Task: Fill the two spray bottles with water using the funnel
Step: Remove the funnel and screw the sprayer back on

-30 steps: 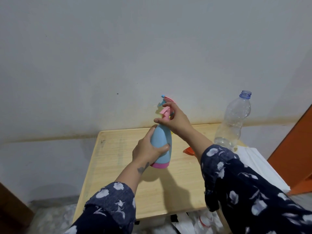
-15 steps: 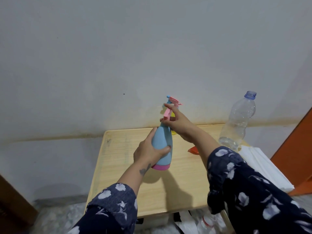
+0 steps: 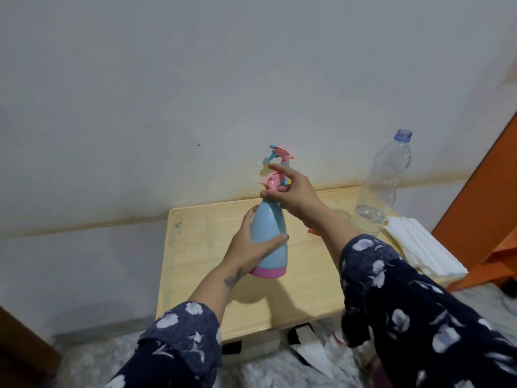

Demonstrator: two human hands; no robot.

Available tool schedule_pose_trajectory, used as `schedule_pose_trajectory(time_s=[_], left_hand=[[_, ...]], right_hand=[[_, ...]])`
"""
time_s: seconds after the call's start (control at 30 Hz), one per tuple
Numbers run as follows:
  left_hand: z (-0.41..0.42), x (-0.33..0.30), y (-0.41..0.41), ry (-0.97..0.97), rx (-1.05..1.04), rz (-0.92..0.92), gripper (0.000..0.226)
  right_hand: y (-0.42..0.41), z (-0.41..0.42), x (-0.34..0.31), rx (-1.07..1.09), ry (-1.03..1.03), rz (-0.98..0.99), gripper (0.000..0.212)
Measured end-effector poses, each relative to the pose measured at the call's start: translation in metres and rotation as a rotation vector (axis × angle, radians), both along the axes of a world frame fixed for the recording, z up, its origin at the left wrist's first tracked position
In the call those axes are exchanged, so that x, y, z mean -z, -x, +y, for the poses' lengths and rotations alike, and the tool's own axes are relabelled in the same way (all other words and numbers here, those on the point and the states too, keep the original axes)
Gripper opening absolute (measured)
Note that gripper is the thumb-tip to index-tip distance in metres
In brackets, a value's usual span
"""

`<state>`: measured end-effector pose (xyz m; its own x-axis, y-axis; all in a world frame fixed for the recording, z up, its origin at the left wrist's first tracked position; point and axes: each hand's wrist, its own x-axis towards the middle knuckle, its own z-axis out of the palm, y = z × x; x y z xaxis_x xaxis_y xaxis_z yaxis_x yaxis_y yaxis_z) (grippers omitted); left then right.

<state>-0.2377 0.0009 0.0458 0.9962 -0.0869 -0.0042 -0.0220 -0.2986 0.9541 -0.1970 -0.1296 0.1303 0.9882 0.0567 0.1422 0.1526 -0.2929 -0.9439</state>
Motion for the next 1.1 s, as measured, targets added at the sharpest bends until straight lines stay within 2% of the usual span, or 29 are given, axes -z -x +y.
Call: schedule_pose_trajectory(time_s=[0.03,0.1,0.17,0.3,0.37,0.43,0.53,0.63,0.7,0.83,0.97,1.1], left_hand=[[0.000,-0.002,0.001,-0.016,-0.005,0.031,0.086],[-0.006,-0.005,0.005,-0.229,-0.090,0.015,0.076],[-0.015,-0.005,0.011,-0.426,-0.217,-0.039,0.075],[-0.028,0.003,0.020,-0.448,-0.322,-0.039,0.080],[-0.033,0.005,0.023,-0.447,-0.355,-0.028,0.080],[-0.040,0.009,0.028,-0.493,-0.328,-0.025,0.082],[-0.049,0.019,0.040,-0.576,-0.195,-0.080,0.084],[-0.050,0.025,0.053,-0.600,-0.063,-0.136,0.064],[-0.045,0.028,0.056,-0.664,-0.017,-0.059,0.051],[-0.030,0.036,0.056,-0.889,0.088,0.216,0.047],[-0.025,0.040,0.066,-0.934,0.091,0.348,0.045],[-0.028,0.049,0.082,-0.937,0.058,0.416,0.042]], right_hand=[[0.002,0.000,0.001,-0.010,-0.002,0.012,0.062],[0.007,0.004,0.007,0.064,0.024,-0.009,0.063],[0.010,0.010,0.014,0.141,0.054,-0.038,0.064],[0.015,0.014,0.026,0.187,0.167,-0.080,0.068],[0.013,0.009,0.033,0.245,0.227,-0.019,0.072],[0.013,0.004,0.039,0.267,0.236,0.092,0.077],[0.019,-0.007,0.047,0.201,0.230,0.090,0.068],[0.030,-0.030,0.055,0.167,0.164,0.101,0.054],[0.039,-0.052,0.065,0.139,0.173,0.123,0.050],[0.065,-0.097,0.089,0.058,0.172,0.164,0.038],[0.095,-0.131,0.113,0.051,0.105,0.294,0.026],[0.111,-0.164,0.132,0.064,0.220,0.316,0.026]])
